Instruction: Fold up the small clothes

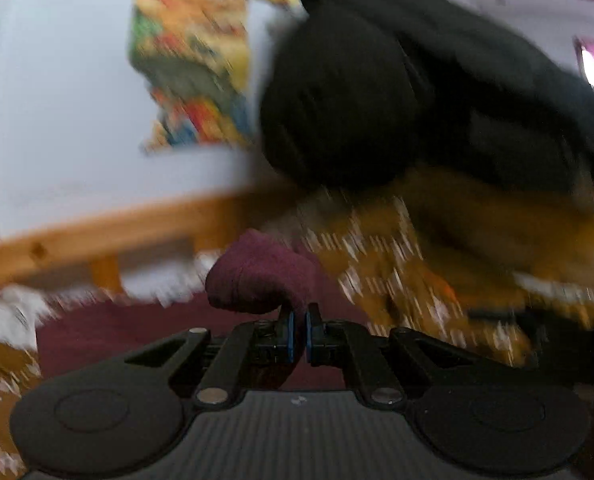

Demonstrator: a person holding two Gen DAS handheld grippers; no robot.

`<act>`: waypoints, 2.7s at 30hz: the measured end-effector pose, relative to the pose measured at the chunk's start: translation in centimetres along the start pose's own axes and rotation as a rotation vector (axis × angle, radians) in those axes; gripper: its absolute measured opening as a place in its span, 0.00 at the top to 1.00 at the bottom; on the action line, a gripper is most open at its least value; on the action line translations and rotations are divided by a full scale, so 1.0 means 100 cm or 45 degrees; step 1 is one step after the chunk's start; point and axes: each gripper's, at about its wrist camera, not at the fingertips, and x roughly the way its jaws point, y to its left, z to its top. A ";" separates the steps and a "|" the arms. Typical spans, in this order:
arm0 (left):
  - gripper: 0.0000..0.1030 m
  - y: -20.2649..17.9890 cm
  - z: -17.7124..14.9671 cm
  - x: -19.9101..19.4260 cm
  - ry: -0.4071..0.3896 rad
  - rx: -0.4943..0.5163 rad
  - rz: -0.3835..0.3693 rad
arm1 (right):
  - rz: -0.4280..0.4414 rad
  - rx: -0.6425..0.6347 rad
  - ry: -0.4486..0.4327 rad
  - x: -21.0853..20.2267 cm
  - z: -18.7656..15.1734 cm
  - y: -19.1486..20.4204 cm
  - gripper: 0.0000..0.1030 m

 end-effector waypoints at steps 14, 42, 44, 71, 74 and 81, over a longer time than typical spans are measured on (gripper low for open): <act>0.67 -0.009 -0.042 -0.004 0.253 -0.015 -0.154 | -0.059 0.015 0.017 0.005 -0.007 -0.013 0.01; 0.94 0.188 -0.045 0.064 0.460 -0.426 0.709 | 0.192 -0.085 0.052 0.019 -0.032 0.019 0.01; 0.97 0.189 -0.047 0.060 0.401 -0.453 0.728 | 0.193 -0.075 0.063 0.021 -0.034 0.018 0.01; 0.06 0.154 -0.078 -0.029 0.340 -0.541 0.830 | 0.214 -0.228 0.128 0.027 -0.035 0.034 0.01; 0.05 0.135 -0.087 -0.051 0.326 -0.549 0.755 | 0.228 -0.202 0.180 0.028 -0.025 0.031 0.01; 0.01 0.068 -0.097 -0.107 0.318 -0.311 0.573 | 0.284 -0.168 0.235 -0.006 0.006 0.021 0.01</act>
